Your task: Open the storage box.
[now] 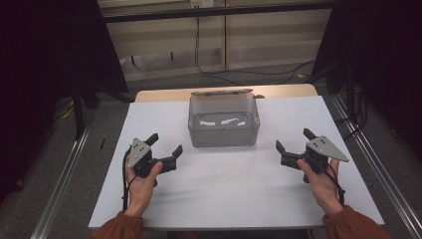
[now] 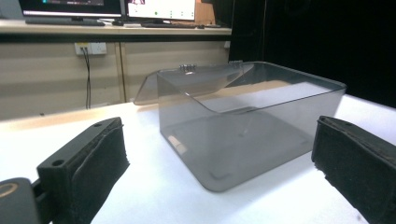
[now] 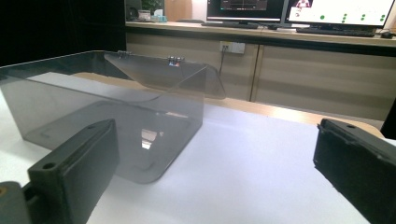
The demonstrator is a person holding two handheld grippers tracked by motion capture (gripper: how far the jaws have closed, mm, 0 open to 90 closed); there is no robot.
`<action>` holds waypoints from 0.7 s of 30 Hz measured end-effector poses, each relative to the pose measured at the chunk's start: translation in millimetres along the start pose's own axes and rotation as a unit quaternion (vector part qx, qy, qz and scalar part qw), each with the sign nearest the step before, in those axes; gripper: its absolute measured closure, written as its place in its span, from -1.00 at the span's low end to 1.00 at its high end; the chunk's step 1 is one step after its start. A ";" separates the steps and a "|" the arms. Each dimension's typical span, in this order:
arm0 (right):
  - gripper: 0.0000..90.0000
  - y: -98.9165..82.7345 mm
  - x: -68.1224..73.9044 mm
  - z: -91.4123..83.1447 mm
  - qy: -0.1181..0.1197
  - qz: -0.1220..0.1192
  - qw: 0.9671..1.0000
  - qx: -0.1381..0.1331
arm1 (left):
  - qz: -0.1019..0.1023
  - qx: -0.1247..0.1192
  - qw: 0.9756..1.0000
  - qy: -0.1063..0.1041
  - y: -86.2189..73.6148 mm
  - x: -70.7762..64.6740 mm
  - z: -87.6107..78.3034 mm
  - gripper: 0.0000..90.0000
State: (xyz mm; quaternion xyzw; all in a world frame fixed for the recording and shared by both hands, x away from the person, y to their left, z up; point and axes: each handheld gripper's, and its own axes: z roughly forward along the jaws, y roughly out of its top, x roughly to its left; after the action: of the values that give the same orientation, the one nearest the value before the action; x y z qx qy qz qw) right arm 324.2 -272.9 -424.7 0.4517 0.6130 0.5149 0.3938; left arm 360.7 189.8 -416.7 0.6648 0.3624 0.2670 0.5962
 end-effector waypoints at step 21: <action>-1.00 -25.4 -10.1 -55.4 -0.032 0.024 0.999 0.018 | -0.016 0.010 0.999 0.050 -19.3 0.4 -54.1 -0.93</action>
State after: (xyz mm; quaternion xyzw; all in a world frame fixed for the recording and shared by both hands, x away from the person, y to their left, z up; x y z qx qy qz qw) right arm 270.7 -299.4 -440.7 0.4891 0.5985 0.4985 0.3925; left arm 315.3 223.1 -427.9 0.6505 0.4055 0.2867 0.5747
